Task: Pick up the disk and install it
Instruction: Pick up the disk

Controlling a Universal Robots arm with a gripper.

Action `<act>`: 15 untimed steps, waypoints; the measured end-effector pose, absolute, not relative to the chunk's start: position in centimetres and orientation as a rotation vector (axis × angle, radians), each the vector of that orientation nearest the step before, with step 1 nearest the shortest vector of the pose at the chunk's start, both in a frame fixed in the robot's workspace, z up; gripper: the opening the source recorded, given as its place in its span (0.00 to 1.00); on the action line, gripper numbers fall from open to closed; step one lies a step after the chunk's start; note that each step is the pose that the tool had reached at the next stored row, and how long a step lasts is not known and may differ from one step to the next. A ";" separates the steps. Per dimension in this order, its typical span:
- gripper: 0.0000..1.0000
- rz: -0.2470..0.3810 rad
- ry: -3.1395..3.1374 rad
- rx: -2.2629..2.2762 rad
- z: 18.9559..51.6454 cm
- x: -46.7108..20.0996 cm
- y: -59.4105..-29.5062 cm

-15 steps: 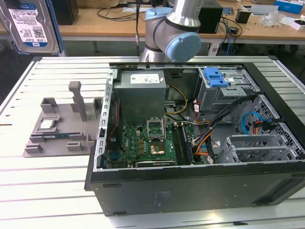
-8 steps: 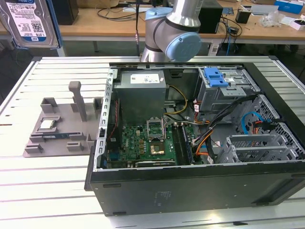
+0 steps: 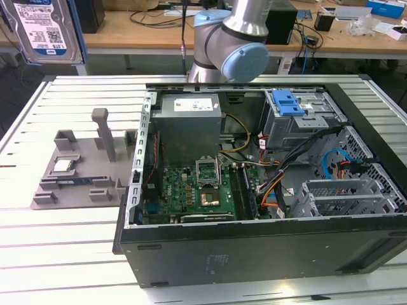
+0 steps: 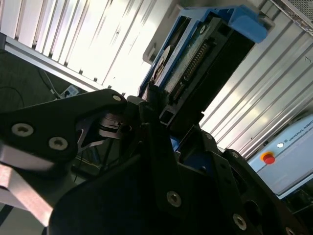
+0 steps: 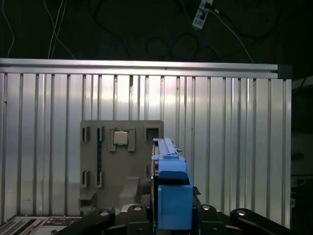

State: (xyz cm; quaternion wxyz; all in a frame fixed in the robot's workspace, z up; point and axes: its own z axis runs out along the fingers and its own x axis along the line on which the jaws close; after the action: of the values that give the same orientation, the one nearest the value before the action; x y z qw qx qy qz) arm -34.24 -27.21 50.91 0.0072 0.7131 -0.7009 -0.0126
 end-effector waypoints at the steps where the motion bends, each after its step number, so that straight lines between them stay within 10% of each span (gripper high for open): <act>1: 0.37 -0.039 -2.192 2.230 50.9 -33.9 -27.2; 15: 0.37 -0.041 -2.192 2.229 50.9 -28.9 -27.2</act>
State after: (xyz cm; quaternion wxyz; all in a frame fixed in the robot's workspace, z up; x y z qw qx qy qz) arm -28.89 -27.21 50.91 0.0076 0.7131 -0.7010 -0.0130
